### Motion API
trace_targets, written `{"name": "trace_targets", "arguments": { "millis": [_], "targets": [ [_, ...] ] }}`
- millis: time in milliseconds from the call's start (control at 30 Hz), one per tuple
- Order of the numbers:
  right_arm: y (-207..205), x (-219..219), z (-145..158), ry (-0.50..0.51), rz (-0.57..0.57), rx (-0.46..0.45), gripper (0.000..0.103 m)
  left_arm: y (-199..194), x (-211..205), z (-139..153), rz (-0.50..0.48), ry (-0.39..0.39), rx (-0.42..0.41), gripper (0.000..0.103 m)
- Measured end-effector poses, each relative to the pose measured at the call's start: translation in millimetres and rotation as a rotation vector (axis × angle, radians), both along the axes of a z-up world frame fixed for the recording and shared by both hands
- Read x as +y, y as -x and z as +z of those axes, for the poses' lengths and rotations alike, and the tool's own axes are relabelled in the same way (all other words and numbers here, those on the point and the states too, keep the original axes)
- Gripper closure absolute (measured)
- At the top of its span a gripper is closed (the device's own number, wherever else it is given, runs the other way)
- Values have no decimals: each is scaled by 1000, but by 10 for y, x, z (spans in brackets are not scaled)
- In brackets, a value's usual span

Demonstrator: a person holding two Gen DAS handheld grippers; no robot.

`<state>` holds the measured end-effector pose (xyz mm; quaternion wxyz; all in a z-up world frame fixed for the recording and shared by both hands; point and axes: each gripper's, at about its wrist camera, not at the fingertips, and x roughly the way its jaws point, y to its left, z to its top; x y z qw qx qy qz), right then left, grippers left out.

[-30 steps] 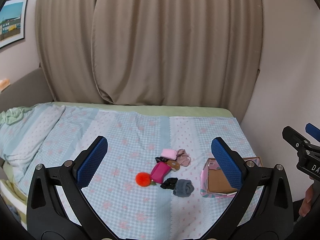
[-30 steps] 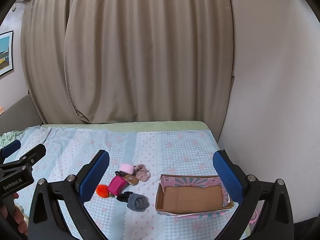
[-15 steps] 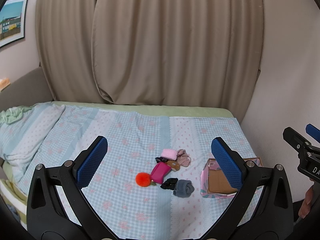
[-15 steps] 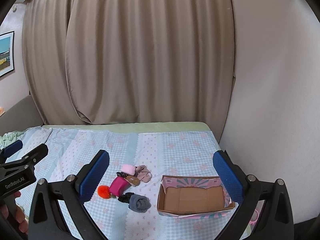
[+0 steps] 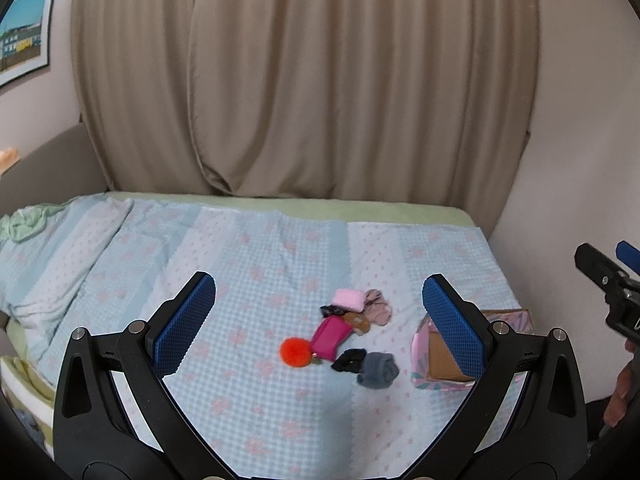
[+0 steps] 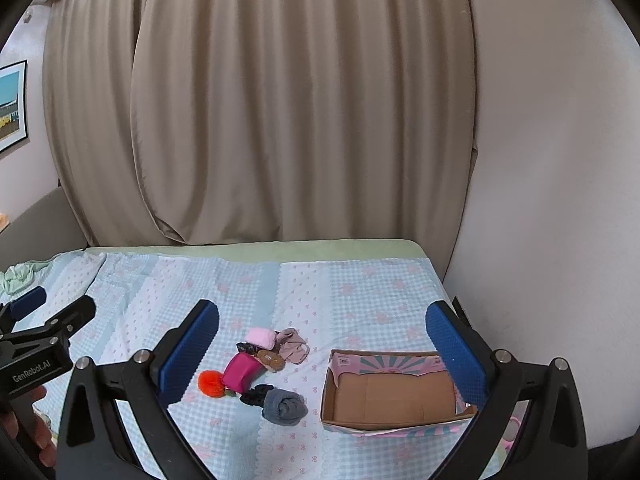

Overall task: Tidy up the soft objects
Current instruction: 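Grasp the orange pom-pom with the left tool while the right tool grasps the pink knit pouch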

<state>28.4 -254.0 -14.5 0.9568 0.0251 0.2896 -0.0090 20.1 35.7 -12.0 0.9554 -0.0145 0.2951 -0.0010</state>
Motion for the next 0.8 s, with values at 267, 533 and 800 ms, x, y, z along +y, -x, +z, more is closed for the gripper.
{"name": "trace_targets", "arguments": {
  "millis": [267, 533, 800],
  "targets": [
    [-327, 318, -204, -13, -1, 59, 0, -284, 510, -299, -2, 19, 78, 1],
    [-801, 664, -682, -26, -32, 151, 0, -757, 846, -1008, -82, 26, 209, 1],
    [-1377, 1012, -1549, -3, -21, 245, 0, -1266, 931, -2180, -194, 30, 332, 1]
  ]
}}
